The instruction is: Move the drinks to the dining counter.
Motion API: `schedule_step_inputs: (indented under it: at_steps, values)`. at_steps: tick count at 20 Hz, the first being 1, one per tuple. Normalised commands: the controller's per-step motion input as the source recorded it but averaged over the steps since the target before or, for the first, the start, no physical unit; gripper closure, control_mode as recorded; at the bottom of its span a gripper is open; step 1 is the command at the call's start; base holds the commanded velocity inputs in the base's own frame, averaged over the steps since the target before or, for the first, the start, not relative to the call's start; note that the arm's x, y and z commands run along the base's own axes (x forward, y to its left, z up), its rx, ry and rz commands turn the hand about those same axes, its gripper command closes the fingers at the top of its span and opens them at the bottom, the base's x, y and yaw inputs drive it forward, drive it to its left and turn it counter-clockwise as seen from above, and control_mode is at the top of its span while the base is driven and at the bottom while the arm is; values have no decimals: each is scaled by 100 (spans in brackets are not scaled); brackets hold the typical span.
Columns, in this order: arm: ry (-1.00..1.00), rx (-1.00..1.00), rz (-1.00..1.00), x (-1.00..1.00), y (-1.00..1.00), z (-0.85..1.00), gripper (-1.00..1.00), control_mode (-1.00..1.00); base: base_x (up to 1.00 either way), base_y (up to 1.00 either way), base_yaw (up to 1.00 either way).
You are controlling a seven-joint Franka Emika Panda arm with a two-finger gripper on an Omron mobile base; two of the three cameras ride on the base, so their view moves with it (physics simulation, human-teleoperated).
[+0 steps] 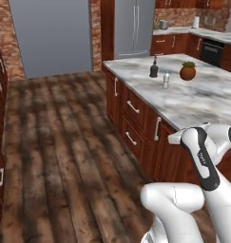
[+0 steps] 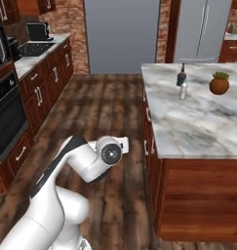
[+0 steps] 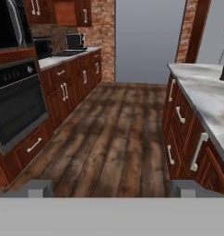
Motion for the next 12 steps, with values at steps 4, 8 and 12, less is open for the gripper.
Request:
schedule_step_inputs:
  at_steps: [4, 8, 12]
  values:
    - [0, 0, 0, 0, 0, 0, -100, 100, 50, 65, -25]
    - [0, 0, 0, 0, 0, 0, -100, 100, 48, 53, -25]
    - [0, 0, 0, 0, 0, 0, -100, 100, 52, 34, -25]
